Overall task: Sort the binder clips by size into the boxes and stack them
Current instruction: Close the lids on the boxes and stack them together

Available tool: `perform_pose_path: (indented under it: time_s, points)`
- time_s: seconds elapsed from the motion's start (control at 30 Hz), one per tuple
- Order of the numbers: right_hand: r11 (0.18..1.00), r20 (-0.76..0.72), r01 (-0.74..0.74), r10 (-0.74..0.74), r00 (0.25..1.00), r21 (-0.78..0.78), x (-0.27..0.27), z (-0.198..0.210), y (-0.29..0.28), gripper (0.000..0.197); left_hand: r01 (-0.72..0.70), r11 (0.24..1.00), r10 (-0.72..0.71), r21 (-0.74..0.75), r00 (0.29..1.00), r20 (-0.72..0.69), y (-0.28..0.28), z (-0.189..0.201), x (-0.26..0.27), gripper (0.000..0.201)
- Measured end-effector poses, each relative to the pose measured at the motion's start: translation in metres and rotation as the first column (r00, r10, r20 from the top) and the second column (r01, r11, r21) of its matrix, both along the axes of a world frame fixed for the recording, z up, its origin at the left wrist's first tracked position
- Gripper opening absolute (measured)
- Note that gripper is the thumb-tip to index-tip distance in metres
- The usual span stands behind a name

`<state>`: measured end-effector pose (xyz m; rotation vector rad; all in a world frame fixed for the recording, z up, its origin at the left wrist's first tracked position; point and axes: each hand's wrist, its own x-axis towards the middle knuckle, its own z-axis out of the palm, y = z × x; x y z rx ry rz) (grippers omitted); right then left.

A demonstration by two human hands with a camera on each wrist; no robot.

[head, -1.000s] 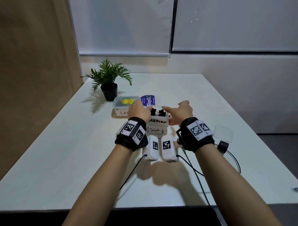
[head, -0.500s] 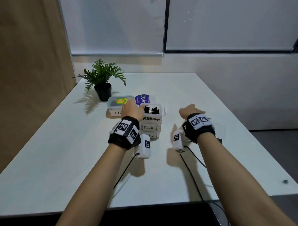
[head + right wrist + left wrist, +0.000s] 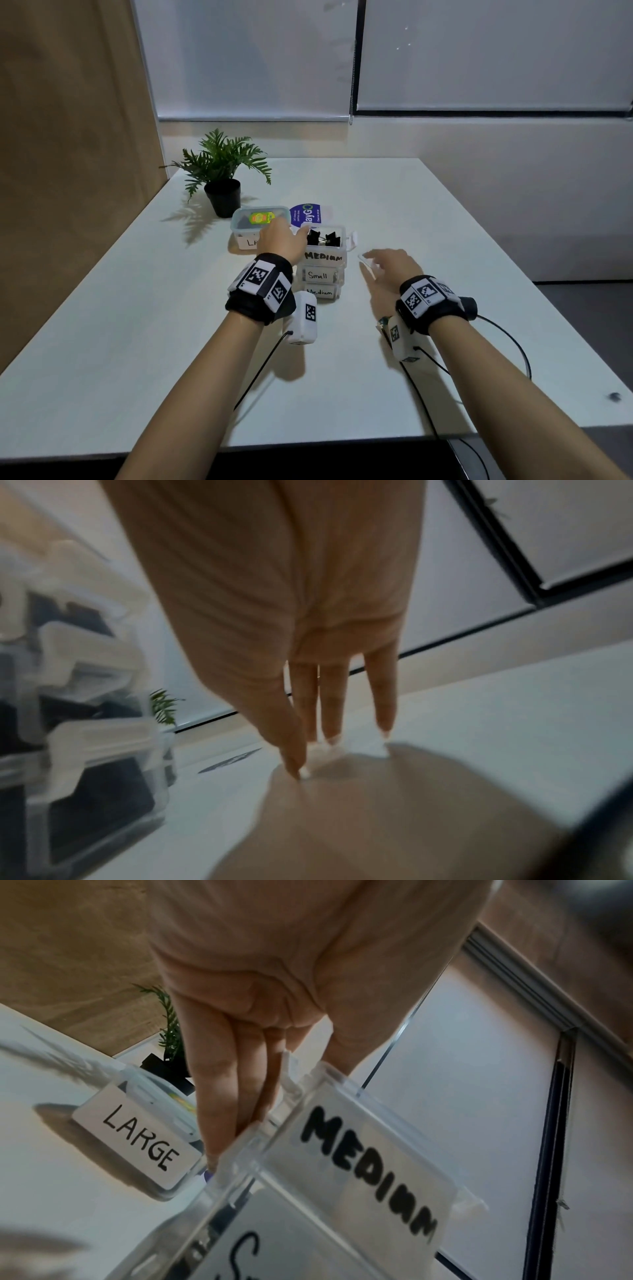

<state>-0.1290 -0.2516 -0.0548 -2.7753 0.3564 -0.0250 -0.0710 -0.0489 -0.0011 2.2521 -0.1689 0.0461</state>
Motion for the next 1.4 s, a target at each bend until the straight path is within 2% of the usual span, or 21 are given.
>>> perform_pose_path:
  time_s: [0.07,0.43,0.5,0.63,0.73,0.8,0.9,0.97,1.03,1.1,1.17,1.27,1.4]
  points:
    - [0.999,0.067,0.042,-0.041,0.997,-0.011,0.003,0.002,-0.001,0.033,0.007,0.999,-0.008,-0.041,1.0,-0.014,0.002,0.001,-0.002,0.038]
    - [0.962,-0.057,0.16,-0.176,0.983,-0.221,0.013,0.013,-0.001,0.031,0.013,0.994,-0.024,-0.106,0.994,-0.103,0.022,0.006,-0.003,0.039]
    - [0.956,0.03,0.214,-0.212,0.977,-0.199,0.014,0.021,-0.001,0.026,0.017,0.996,-0.026,-0.092,0.996,-0.091,0.023,0.005,-0.001,0.042]
    - [0.956,0.324,0.292,-0.28,0.904,0.014,0.017,0.047,-0.002,0.021,0.01,0.994,-0.019,-0.113,0.997,-0.071,0.021,0.004,0.001,0.035]
    - [0.969,0.535,0.186,-0.246,0.808,0.164,0.025,0.074,-0.003,0.025,0.024,0.988,-0.035,-0.155,0.997,-0.07,0.022,0.003,0.002,0.029]
    - [0.964,0.612,0.023,-0.187,0.769,0.265,0.027,0.093,0.005,0.022,0.036,0.984,-0.05,-0.174,0.996,-0.079,0.023,0.001,0.004,0.024]
    - [0.847,0.581,-0.256,-0.074,0.811,0.465,0.025,0.113,0.023,0.021,0.035,0.975,-0.061,-0.222,0.992,-0.11,0.022,0.001,0.005,0.009]
    - [0.829,0.48,-0.323,0.077,0.874,0.456,0.025,0.113,0.031,0.025,0.029,0.971,-0.058,-0.237,0.991,-0.117,0.021,0.001,0.004,0.009]
    - [0.858,0.315,-0.324,0.204,0.927,0.399,0.028,0.102,0.034,0.029,0.021,0.969,-0.056,-0.246,0.989,-0.137,0.022,0.002,0.003,0.007]
    - [0.89,0.222,-0.315,0.252,0.942,0.328,0.033,0.089,0.032,0.03,0.01,0.966,-0.054,-0.259,0.985,-0.165,0.023,0.002,0.003,0.008]
    - [0.907,0.234,-0.31,0.247,0.94,0.285,0.035,0.083,0.032,0.031,0.002,0.958,-0.056,-0.287,0.982,-0.181,0.022,0.004,0.001,0.021]
    - [0.929,0.248,-0.303,0.248,0.936,0.214,0.038,0.084,0.039,0.03,-0.003,0.952,-0.058,-0.307,0.98,-0.191,0.021,0.009,-0.002,0.055]
    - [0.94,0.214,-0.296,0.257,0.942,0.173,0.044,0.082,0.048,0.035,0.009,0.955,-0.068,-0.297,0.979,-0.19,0.02,0.013,-0.008,0.053]
